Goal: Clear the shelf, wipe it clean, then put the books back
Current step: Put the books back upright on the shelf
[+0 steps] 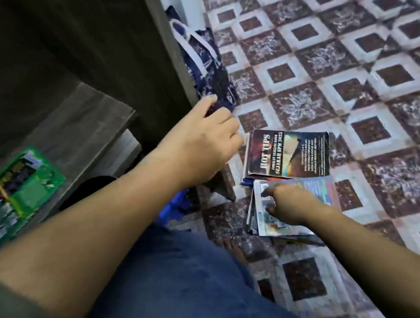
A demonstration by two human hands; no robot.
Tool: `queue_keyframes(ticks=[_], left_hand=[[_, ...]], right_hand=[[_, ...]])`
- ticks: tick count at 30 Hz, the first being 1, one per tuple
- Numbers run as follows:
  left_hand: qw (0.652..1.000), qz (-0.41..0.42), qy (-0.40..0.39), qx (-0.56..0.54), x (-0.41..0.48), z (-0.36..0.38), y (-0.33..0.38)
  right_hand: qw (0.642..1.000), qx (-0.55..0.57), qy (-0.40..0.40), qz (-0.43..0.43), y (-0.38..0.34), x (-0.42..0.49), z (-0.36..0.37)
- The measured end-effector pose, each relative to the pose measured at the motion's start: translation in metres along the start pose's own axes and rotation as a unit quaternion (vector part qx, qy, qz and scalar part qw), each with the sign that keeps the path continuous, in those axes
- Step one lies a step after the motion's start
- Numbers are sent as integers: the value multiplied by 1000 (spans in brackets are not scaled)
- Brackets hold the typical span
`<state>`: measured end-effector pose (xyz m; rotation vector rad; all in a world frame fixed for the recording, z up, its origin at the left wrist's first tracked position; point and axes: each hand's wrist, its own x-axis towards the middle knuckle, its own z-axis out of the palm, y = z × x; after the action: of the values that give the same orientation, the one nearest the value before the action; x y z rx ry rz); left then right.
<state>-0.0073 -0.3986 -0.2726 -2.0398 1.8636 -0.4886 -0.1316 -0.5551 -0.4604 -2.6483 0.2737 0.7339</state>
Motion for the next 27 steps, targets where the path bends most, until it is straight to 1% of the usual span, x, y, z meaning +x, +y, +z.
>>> queue_keyframes(ticks=[1, 2, 4, 5, 7, 8, 9, 11, 12, 15, 18, 20, 23, 27], left_hand=[[999, 4, -12, 29, 6, 9, -1], [998, 3, -40, 48, 11, 18, -1], [985, -22, -158, 61, 17, 39, 5], [971, -36, -224, 70, 18, 48, 10], [951, -32, -289, 106, 23, 55, 20], [946, -34, -299, 122, 25, 57, 24], [946, -48, -300, 115, 28, 60, 25], [951, -74, -281, 104, 35, 63, 26], [949, -83, -284, 110, 37, 63, 27], [946, -88, -294, 106, 42, 66, 29], [936, -89, -330, 79, 53, 73, 29], [926, -83, -366, 51, 57, 83, 34], [925, -68, -373, 39, 58, 101, 41], [937, -68, -342, 5, 54, 122, 46]], right_hand=[[1000, -10, -12, 14, 8, 5, 12], [999, -32, -22, 24, 16, 9, 26], [995, -89, -34, 29, 25, 10, 52], [993, -112, -34, 25, 29, 9, 66], [989, -143, -21, 14, 34, 7, 88], [988, -153, -15, 15, 38, 8, 98], [987, -157, -9, 21, 41, 9, 104], [988, -147, -3, 35, 45, 12, 115], [989, -142, 5, 37, 45, 14, 118], [992, -99, 74, 37, 40, 20, 111], [989, -44, 136, 27, 41, 36, 90], [984, 6, 170, 51, 41, 58, 72], [983, 48, 158, 78, 42, 108, 46], [988, 76, 67, 118, 46, 175, 24]])
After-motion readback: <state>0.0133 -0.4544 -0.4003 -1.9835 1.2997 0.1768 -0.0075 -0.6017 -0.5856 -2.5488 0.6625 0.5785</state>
